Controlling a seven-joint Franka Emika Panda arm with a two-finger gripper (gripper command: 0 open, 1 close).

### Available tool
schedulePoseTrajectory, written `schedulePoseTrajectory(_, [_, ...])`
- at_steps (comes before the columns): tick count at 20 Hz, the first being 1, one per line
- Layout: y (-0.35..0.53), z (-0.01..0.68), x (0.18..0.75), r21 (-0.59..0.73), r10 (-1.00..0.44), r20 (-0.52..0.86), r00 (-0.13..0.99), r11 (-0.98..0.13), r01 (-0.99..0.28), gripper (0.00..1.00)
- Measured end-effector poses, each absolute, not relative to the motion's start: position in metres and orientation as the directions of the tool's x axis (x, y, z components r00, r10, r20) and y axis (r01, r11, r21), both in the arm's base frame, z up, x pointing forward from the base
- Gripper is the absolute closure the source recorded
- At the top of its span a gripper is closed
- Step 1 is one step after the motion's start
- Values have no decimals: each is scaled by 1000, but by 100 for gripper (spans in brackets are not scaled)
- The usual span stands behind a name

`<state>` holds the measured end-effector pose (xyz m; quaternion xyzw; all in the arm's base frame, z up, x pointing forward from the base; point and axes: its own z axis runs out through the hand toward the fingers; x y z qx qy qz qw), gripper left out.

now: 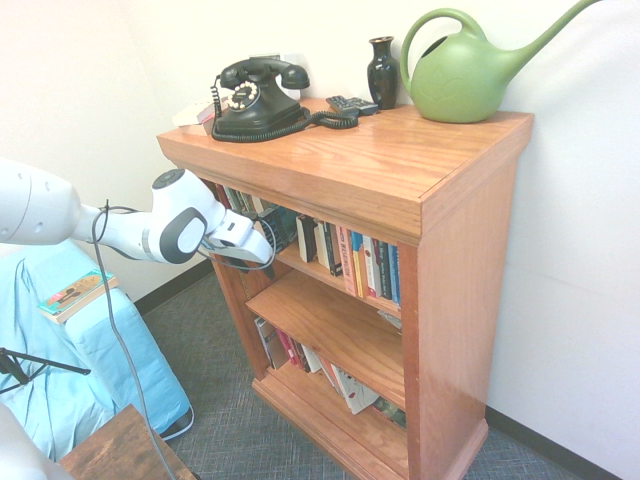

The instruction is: Put the book on the shelf

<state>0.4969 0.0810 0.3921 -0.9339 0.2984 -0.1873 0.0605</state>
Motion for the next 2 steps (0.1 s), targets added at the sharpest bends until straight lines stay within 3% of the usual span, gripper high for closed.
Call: schedulePoseTrajectory(2, [74, 384, 477, -201, -583, 302, 754, -812, -547, 0])
